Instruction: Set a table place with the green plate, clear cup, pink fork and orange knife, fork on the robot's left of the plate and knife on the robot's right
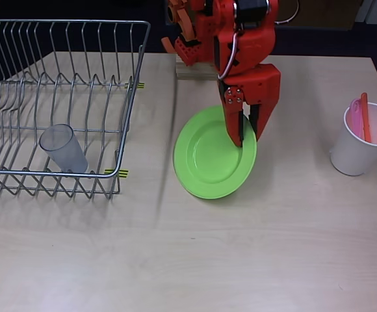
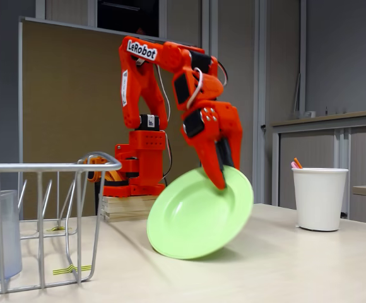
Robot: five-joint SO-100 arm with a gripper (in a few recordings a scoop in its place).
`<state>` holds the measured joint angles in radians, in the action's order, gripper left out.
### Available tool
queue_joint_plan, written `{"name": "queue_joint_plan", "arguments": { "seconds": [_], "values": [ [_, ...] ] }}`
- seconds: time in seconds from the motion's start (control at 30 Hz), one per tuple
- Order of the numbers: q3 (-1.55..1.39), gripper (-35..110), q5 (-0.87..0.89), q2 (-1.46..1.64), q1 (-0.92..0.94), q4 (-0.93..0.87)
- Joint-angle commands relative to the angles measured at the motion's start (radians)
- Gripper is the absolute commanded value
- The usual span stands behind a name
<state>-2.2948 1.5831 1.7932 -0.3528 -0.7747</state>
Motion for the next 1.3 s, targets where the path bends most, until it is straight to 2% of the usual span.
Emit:
{"name": "queue_joint_plan", "arguments": {
  "seconds": [0.0, 0.2, 0.5, 1.0, 1.17, 1.27],
  "values": [
    [0.025, 0, 0.109, -0.110, -0.081, 0.106],
    [0.000, 1, 0.241, -0.213, -0.170, 0.229],
    [-0.097, 23, 0.431, -0.190, -0.242, 0.259],
    [-0.170, 42, 0.413, -0.170, -0.230, 0.370],
    [-0.155, 41, 0.399, -0.143, -0.239, 0.342],
    [-0.112, 41, 0.385, -0.092, -0.259, 0.252]
  ]
}}
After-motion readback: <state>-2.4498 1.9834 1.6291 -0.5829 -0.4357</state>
